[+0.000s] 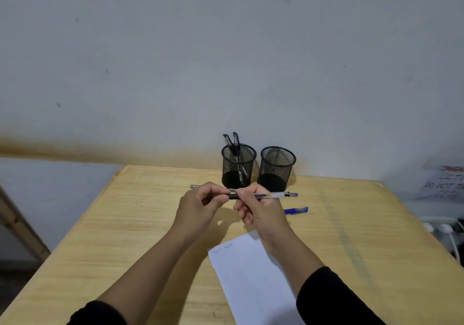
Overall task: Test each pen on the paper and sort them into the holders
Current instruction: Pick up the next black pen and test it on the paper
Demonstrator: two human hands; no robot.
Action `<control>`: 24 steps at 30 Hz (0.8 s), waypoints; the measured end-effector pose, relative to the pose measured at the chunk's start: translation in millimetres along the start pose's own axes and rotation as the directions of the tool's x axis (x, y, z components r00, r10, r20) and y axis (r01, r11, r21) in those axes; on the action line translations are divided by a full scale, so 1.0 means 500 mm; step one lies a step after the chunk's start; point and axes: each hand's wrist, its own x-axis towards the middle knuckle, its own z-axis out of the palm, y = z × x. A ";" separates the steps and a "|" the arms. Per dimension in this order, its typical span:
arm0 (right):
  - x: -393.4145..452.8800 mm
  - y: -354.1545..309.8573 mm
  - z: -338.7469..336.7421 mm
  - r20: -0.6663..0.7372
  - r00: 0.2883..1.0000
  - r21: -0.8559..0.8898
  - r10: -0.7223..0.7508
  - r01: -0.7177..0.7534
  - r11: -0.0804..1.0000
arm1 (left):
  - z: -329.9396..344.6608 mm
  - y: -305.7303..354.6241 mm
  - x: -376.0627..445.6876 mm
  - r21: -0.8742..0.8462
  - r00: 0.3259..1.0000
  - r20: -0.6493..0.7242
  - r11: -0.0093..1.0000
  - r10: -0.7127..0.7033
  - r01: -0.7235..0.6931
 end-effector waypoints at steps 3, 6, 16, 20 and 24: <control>-0.037 0.011 -0.003 -0.040 0.994 -0.051 -0.106 0.104 0.993 | -0.009 0.001 -0.015 -0.077 0.999 0.045 0.997 -0.015 0.018; -0.062 0.020 -0.005 -0.068 0.986 -0.068 -0.155 0.150 0.986 | 0.002 0.013 -0.021 -0.072 0.994 0.110 0.997 -0.013 0.021; -0.076 -0.048 -0.111 -0.248 0.952 0.082 -0.180 0.206 0.975 | -0.082 -0.031 -0.035 0.219 0.989 -0.036 0.965 -0.141 0.145; -0.088 -0.012 -0.069 -0.192 0.978 0.052 -0.078 0.089 0.995 | -0.013 -0.049 -0.066 0.307 0.988 -0.004 0.940 -0.152 0.146; -0.101 0.006 -0.076 -0.199 0.980 0.050 0.021 -0.011 0.999 | -0.008 -0.061 -0.076 0.381 0.993 0.017 0.919 -0.116 0.101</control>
